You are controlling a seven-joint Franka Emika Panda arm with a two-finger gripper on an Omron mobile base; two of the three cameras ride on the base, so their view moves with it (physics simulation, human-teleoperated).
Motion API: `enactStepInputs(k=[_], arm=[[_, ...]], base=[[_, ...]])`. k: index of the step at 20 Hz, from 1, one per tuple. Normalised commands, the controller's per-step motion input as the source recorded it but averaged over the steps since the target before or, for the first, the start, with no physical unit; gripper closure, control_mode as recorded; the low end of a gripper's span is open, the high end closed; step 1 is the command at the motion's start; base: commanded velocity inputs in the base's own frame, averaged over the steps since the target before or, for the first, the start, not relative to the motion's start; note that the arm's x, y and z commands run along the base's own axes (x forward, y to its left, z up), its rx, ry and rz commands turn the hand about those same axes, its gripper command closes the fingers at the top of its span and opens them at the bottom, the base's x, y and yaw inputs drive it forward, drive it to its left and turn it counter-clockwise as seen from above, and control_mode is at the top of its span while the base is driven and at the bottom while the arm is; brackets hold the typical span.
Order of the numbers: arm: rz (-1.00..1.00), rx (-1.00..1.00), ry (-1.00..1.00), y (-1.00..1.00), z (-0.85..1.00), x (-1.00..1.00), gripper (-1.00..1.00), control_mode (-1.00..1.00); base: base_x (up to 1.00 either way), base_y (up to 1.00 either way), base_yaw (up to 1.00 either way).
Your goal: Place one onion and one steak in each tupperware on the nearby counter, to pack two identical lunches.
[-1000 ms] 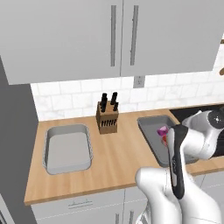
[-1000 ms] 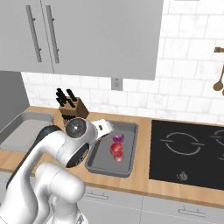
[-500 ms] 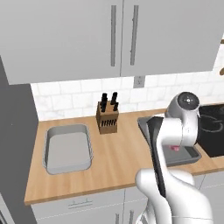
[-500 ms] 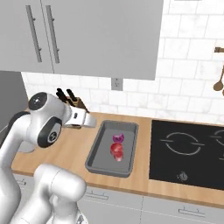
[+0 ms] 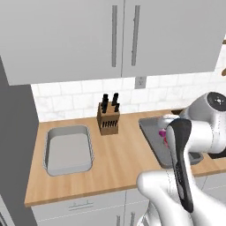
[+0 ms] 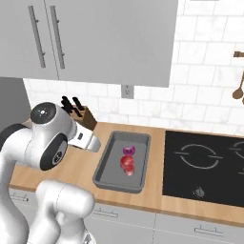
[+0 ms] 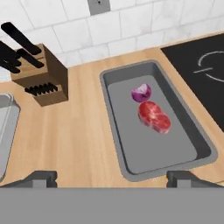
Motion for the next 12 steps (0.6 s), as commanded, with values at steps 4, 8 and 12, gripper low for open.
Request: enactStepInputs(k=[4, 8, 12], arm=[[0.19, 0.0, -0.09, 0.12, -0.24, -0.61, -1.0, 1.0], [0.0, 0.0, 0.0, 0.0, 0.0, 0.0, -1.0, 1.0], [0.0, 0.0, 0.0, 0.0, 0.0, 0.0, -1.0, 1.0]], base=[[-0.19, 0.15, 0.04], [-0.99, 0.61, 0.12], [-1.0, 0.5, 0.13]])
